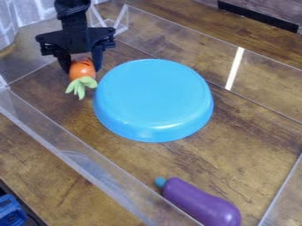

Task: Move the carrot to the left side

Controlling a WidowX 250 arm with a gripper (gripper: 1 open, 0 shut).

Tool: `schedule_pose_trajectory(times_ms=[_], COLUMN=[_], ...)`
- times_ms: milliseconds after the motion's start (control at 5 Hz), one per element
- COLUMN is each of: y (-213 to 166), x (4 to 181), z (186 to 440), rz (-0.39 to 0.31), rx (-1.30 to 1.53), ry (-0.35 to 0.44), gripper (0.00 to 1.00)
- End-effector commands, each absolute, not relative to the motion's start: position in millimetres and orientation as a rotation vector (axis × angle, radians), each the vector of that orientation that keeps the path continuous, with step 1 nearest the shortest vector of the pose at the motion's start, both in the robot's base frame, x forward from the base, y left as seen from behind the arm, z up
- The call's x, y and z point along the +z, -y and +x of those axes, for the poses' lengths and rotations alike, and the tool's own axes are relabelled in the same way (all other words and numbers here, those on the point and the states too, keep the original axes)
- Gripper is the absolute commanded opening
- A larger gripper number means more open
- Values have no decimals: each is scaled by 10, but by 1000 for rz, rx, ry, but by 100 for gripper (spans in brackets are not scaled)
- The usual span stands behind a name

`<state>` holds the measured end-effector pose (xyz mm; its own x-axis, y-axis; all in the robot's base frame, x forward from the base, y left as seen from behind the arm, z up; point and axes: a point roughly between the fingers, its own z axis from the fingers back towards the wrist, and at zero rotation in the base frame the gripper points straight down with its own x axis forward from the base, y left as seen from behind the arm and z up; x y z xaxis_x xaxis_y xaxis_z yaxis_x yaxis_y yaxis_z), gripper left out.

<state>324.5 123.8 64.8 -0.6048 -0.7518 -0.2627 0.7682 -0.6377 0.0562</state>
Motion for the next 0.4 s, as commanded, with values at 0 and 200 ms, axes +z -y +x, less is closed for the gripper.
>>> schedule_pose_trajectory(times_ms=[0,200], y=[-1154,-1128], x=[1083,1177], z=[3421,3468], rz=[463,481], rx=[-2283,-2319], ry=[-57,-55], gripper=[0,0])
